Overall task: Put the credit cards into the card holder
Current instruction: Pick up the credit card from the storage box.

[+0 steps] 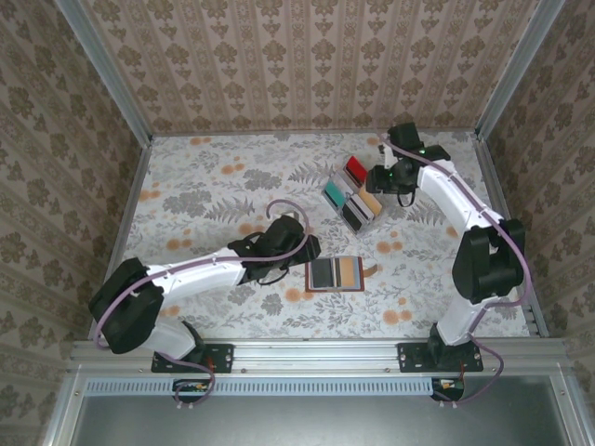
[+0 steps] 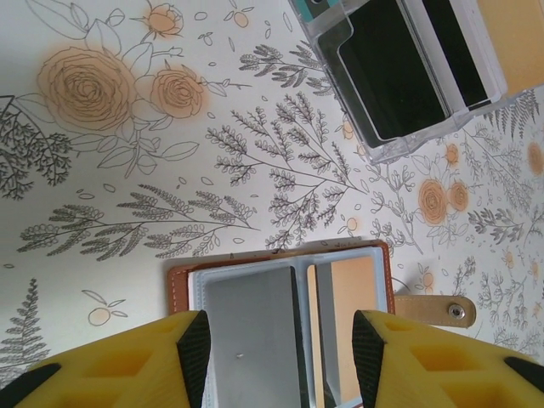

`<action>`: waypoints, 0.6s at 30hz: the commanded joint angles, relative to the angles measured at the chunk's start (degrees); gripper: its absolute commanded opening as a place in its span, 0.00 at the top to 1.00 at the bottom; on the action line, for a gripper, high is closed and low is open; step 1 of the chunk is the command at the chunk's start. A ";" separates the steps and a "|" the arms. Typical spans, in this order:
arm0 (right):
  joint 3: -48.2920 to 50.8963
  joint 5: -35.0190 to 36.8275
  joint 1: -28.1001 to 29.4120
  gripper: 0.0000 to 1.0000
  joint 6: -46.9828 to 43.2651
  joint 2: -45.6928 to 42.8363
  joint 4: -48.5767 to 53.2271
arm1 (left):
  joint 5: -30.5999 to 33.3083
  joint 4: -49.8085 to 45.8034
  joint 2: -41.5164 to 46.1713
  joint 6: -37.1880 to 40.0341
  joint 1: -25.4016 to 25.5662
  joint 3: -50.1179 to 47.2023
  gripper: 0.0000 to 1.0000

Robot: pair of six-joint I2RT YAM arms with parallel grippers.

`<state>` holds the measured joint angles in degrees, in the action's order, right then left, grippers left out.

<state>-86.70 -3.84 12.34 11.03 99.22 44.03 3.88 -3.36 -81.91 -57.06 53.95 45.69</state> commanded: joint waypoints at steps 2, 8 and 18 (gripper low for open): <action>-0.47 6.48 5.73 0.55 -4.48 -0.14 2.52 | 1.65 -1.81 1.97 -1.14 -0.69 -1.28 0.49; -1.97 14.73 10.67 0.64 -6.63 5.35 3.19 | 1.91 -2.01 3.05 -1.53 -0.82 -2.29 0.49; -2.54 20.46 12.50 0.63 -9.15 9.29 2.41 | 2.38 -2.05 3.95 -1.92 -0.85 -3.33 0.49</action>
<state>-87.50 12.58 24.23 3.77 107.87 45.28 5.02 -4.64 -79.33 -58.26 53.52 43.05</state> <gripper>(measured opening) 0.367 0.513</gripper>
